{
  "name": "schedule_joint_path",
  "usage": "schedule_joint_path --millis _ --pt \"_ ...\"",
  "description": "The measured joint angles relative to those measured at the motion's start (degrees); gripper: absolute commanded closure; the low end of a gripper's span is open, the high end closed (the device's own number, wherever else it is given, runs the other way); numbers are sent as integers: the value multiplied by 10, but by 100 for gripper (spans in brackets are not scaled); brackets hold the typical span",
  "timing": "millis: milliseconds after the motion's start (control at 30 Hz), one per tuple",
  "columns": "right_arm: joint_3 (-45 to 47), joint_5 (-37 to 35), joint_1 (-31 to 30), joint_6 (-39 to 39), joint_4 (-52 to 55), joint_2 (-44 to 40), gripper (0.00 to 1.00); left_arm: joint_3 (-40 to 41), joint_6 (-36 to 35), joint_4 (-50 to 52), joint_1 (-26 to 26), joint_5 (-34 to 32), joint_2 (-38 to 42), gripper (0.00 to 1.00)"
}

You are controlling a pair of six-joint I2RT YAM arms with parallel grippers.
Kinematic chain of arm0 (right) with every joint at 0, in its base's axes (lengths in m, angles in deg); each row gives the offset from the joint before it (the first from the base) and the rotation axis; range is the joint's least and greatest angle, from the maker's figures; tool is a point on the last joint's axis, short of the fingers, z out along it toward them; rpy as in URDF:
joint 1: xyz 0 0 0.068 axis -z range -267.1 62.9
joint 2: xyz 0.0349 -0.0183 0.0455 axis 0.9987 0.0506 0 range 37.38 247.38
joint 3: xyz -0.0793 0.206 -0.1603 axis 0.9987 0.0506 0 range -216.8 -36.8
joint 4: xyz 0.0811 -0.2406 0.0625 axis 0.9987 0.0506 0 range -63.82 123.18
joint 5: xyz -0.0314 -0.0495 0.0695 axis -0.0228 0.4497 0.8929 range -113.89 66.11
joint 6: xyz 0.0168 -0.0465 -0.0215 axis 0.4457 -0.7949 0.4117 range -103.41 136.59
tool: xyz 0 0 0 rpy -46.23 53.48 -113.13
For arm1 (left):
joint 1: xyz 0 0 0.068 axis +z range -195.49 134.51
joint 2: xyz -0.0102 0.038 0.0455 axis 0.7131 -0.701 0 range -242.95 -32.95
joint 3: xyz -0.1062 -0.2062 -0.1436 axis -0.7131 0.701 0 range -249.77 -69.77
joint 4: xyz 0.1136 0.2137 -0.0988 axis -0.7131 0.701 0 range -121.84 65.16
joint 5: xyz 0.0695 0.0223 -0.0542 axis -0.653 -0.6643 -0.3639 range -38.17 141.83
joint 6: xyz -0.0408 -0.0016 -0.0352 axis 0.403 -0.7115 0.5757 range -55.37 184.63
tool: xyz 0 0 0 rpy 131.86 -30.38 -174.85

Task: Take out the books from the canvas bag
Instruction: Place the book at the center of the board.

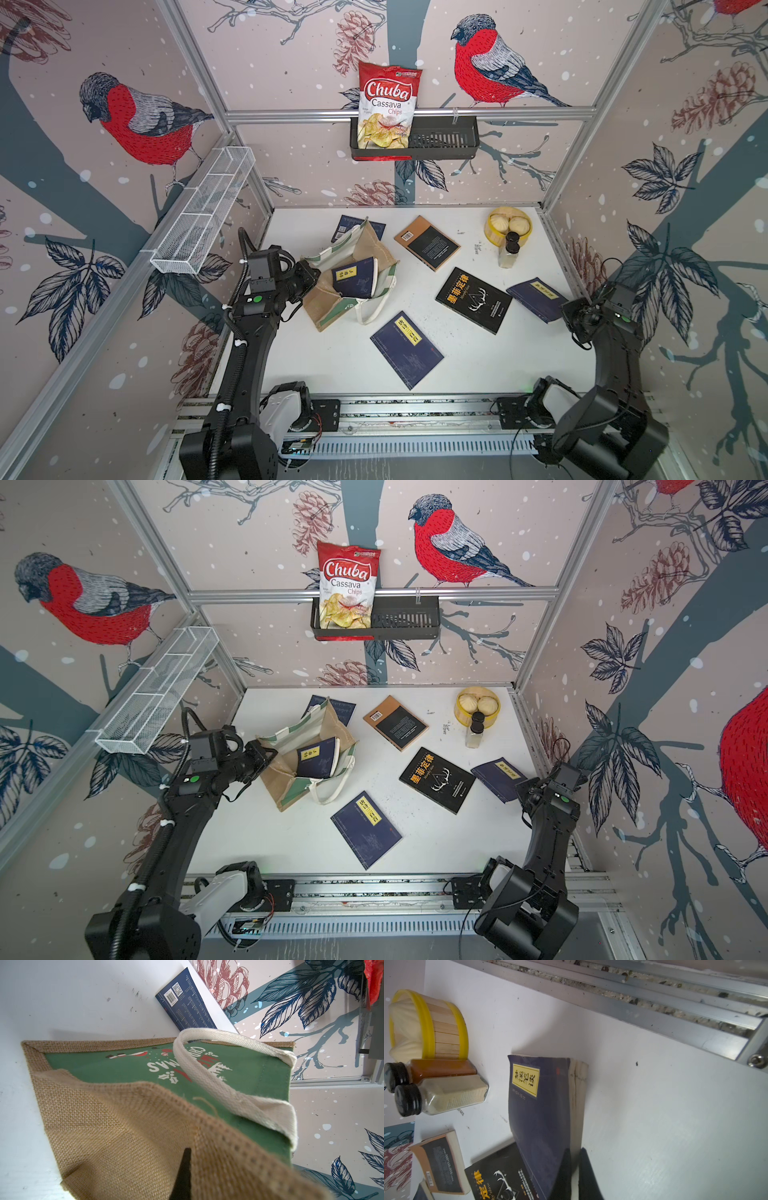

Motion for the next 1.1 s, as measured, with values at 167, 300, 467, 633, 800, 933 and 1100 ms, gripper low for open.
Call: schedule_joint_path --millis 167,300,467,633,800,933,1100 --pt "9 -41 -13 20 -37 23 100 0 3 -1 0 6 0 100" --pt "9 -62 -29 26 -70 62 99 -1 3 -1 0 9 0 100" --pt "-3 -73 -55 38 -90 103 68 -3 3 0 0 17 -2 100" --pt "-53 -104 -105 38 -76 143 21 -5 2 -1 0 20 -4 100" --pt "-114 -146 -126 37 3 182 17 -6 3 -2 0 31 -8 100" --pt "-154 -177 -174 29 79 130 16 -7 3 -3 0 39 -11 100" --pt "-225 -184 -254 26 163 49 15 -7 2 -3 0 51 -14 100"
